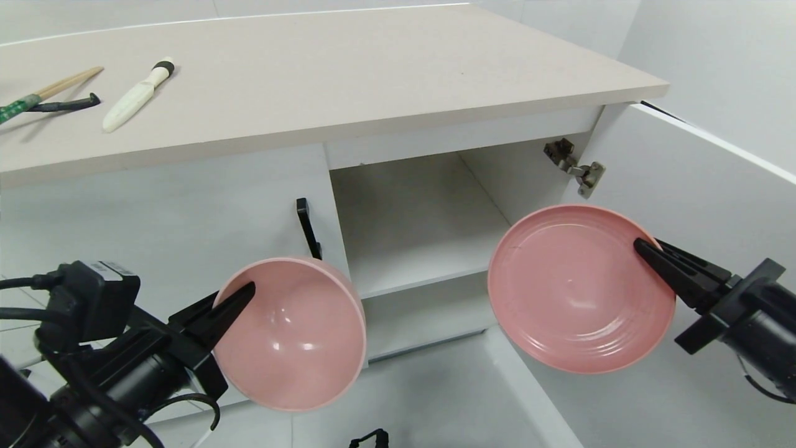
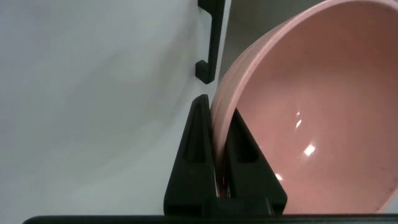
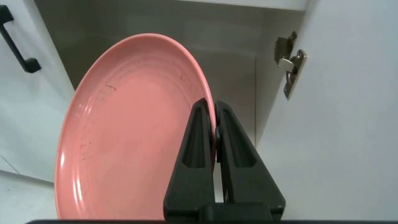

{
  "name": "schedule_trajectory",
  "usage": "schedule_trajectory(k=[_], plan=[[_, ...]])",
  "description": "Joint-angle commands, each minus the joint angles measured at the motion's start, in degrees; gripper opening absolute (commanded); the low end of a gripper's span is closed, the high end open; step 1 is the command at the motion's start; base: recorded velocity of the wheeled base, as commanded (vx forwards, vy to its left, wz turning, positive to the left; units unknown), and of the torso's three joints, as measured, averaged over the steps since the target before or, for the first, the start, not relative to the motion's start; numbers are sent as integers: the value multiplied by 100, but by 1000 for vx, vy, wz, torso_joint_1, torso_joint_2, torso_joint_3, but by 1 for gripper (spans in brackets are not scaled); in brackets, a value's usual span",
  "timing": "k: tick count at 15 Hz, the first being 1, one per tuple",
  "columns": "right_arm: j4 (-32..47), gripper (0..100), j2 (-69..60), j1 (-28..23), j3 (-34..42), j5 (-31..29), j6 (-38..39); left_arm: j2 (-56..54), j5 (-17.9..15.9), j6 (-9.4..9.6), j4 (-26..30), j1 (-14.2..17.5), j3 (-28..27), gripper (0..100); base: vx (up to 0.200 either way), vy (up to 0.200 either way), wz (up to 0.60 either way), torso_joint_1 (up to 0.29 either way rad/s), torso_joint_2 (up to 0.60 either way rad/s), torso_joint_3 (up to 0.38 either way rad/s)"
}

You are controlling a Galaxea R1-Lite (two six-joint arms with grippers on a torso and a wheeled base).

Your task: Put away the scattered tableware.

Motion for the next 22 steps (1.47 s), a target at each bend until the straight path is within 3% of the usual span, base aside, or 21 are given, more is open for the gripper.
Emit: schedule_trajectory(k=[1,4,9,12,22], plan=[[-6,0,15,-6,-1,4,-1,49,1,-5,-26,1,21,0,200,200,0,7,2,-2],[-6,0,-2,-23,8,4,-10,49,1,338,-26,1,39,0,0,0,0,0,0,0],[-6,0,86,-6,78,4,7,-110,1,391,-44,10,48,0,0,0,0,0,0,0],[-6,0,551,-6,87,4,16,-259,1,619,-35,10,100,0,0,0,0,0,0,0],[-6,0,1378,65,-194,4,104,-663,1,663,-26,1,74,0,0,0,0,0,0,0]])
